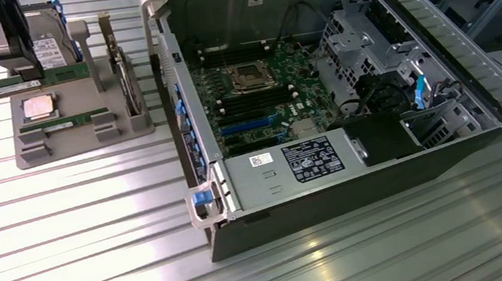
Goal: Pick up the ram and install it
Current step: 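Pick up the ram and move it above insertion slot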
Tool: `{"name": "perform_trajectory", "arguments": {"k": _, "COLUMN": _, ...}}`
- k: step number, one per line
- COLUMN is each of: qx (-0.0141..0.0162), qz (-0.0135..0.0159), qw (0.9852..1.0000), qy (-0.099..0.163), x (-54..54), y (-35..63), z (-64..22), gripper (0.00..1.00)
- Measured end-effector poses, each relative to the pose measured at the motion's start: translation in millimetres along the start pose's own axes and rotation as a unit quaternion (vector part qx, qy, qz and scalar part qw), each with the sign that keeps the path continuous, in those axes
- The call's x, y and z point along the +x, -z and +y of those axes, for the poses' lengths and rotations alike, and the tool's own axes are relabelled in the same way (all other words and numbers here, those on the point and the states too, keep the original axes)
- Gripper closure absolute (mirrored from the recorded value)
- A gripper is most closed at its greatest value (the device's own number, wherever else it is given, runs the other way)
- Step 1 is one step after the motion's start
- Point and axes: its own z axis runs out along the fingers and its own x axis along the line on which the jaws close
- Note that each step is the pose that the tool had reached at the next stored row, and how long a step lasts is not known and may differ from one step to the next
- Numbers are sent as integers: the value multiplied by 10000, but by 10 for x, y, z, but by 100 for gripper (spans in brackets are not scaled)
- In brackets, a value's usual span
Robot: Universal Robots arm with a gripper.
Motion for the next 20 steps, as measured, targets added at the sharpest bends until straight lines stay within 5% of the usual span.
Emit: {"name": "perform_trajectory", "arguments": {"k": 20, "qx": -1, "qz": 0, "qw": 10000, "qy": 0, "x": -5, "y": 202, "z": 9, "gripper": 88}}
